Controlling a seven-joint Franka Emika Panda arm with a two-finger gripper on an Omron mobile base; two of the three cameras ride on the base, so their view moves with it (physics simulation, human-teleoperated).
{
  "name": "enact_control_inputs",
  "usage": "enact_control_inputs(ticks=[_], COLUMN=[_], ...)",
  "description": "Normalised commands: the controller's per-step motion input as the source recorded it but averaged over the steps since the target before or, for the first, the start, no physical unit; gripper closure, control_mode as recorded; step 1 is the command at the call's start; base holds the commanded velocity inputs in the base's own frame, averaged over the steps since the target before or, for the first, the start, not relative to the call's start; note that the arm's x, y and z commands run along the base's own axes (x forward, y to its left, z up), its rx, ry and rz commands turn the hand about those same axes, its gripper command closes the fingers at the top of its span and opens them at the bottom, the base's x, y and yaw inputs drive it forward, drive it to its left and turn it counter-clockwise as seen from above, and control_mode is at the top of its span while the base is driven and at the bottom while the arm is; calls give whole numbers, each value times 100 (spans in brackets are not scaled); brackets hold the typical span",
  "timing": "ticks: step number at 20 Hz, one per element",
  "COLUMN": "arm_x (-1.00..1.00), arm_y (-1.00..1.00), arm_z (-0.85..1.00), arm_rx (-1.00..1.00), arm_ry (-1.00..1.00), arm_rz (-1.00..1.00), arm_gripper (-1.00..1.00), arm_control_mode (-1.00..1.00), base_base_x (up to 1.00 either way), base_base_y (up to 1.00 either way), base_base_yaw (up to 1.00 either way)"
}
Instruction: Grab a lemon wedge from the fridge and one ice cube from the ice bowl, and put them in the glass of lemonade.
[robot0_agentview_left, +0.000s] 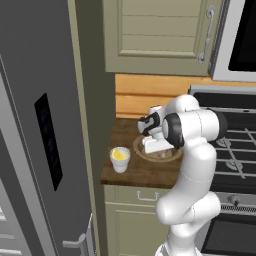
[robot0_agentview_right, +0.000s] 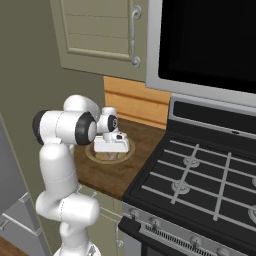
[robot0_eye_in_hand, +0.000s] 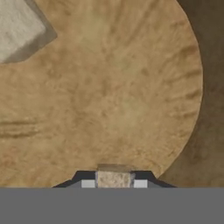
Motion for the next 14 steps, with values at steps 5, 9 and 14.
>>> enact_control_inputs(ticks=[5,9,14], arm_x=[-33,-59,-46], arm_y=[0,0,0], arm_z=[4,69,82], arm_rx=[0,2,6], arm_ry=[-5,-19,-24], arm_rz=[3,5,3], arm_gripper=[100,100,100], arm_control_mode=[-100,-100,-100], base_base_x=[0,0,0], base_base_y=[0,0,0], base_base_yaw=[0,0,0])
